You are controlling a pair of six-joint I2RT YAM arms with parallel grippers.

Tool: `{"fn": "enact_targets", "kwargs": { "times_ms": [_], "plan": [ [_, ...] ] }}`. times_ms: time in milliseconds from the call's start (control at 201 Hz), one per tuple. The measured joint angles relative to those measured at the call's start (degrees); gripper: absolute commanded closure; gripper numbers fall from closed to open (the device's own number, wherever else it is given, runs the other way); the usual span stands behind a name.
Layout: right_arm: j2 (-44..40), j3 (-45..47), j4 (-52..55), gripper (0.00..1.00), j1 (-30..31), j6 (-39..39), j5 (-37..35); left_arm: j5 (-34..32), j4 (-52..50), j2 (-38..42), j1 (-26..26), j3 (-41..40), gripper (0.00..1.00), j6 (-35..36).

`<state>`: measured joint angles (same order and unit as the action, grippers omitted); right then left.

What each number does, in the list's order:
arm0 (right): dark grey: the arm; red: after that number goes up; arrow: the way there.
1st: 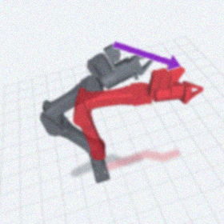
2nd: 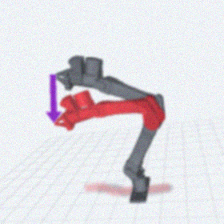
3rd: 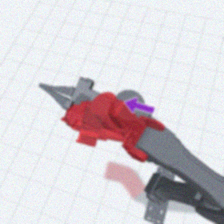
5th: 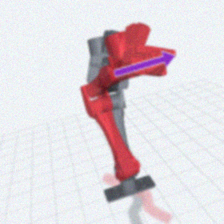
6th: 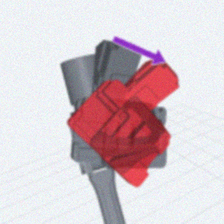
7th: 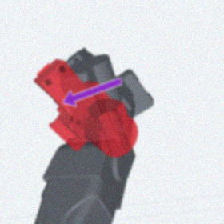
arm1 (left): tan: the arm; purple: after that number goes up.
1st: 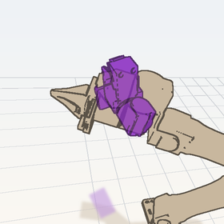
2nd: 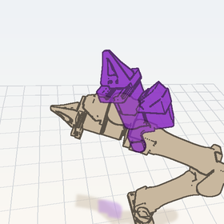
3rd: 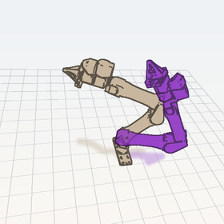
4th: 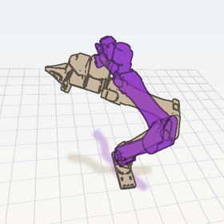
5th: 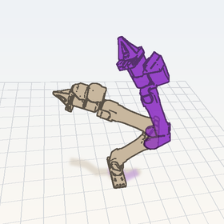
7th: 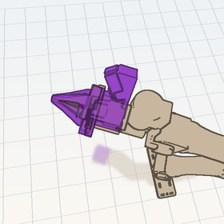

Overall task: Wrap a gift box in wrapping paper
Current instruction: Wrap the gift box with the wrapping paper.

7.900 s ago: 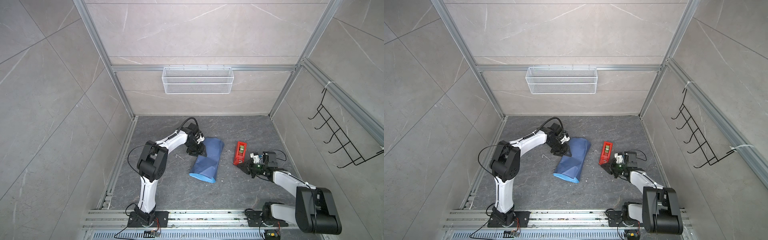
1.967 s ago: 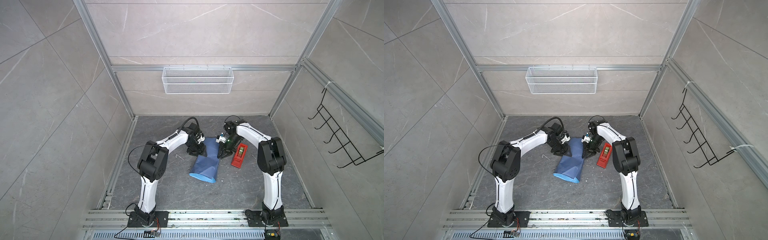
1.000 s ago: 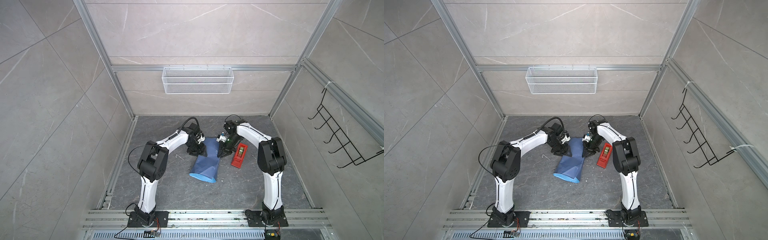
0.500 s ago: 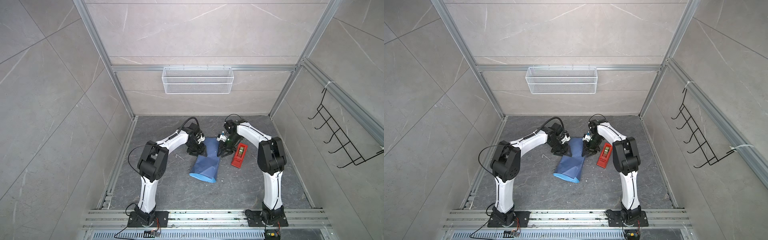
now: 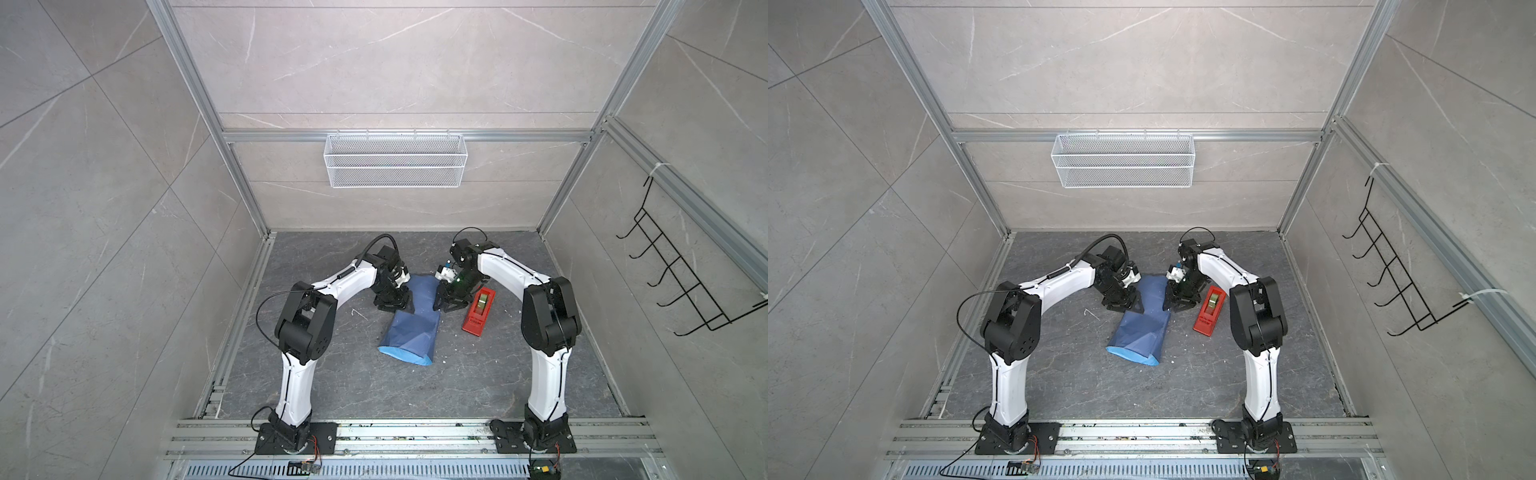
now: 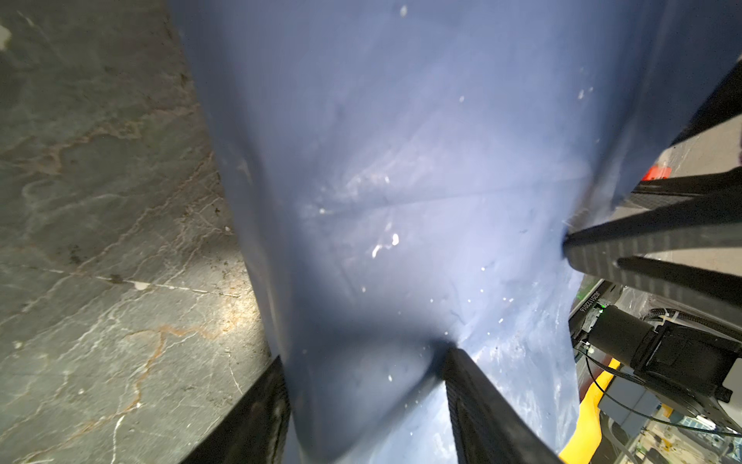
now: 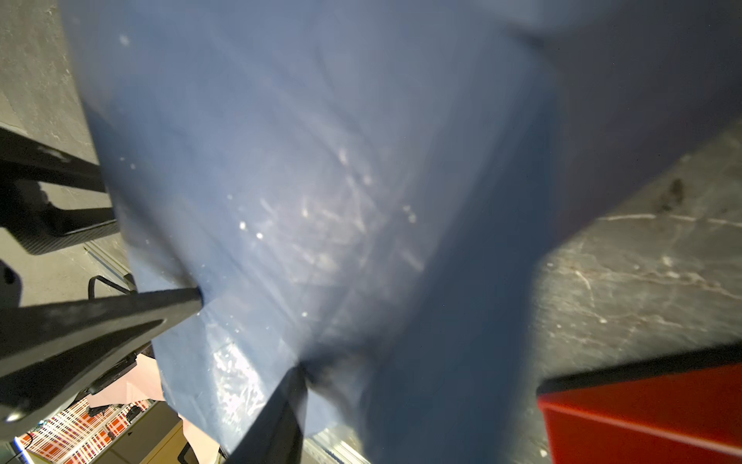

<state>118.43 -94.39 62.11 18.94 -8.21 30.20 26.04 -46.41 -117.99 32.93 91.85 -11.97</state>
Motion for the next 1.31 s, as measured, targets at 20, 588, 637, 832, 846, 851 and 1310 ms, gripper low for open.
{"fn": "enact_targets", "kwargs": {
  "times_ms": [20,588,637,832,846,851,1310],
  "plan": [
    [-0.07,0.15,-0.26,0.54,0.0,-0.07,0.0,0.02,0.0,0.0,0.0,0.0,0.38,0.0],
    [-6.4,3.89,-2.58,0.0,-0.22,-1.66,-6.38,0.04,0.2,0.07,0.0,-0.2,0.38,0.0],
    [-7.65,4.37,-2.6,0.0,-0.22,-1.68,-6.91,0.02,0.2,0.07,0.0,-0.2,0.38,0.0],
    [-13.55,6.71,-2.71,0.13,-0.24,-1.84,-7.87,0.02,0.2,0.11,0.0,-0.2,0.38,0.0],
    [-14.16,6.97,-2.78,0.14,-0.26,-1.9,-7.98,0.02,0.2,0.11,0.0,-0.2,0.38,0.0],
    [-14.47,7.13,-2.8,0.15,-0.26,-2.14,-7.98,0.02,0.2,0.11,0.0,-0.2,0.38,0.0],
    [-29.33,21.44,-13.81,0.67,-0.7,-10.36,-7.17,0.04,0.22,0.11,0.0,-0.2,0.38,0.0]
  ]
}}
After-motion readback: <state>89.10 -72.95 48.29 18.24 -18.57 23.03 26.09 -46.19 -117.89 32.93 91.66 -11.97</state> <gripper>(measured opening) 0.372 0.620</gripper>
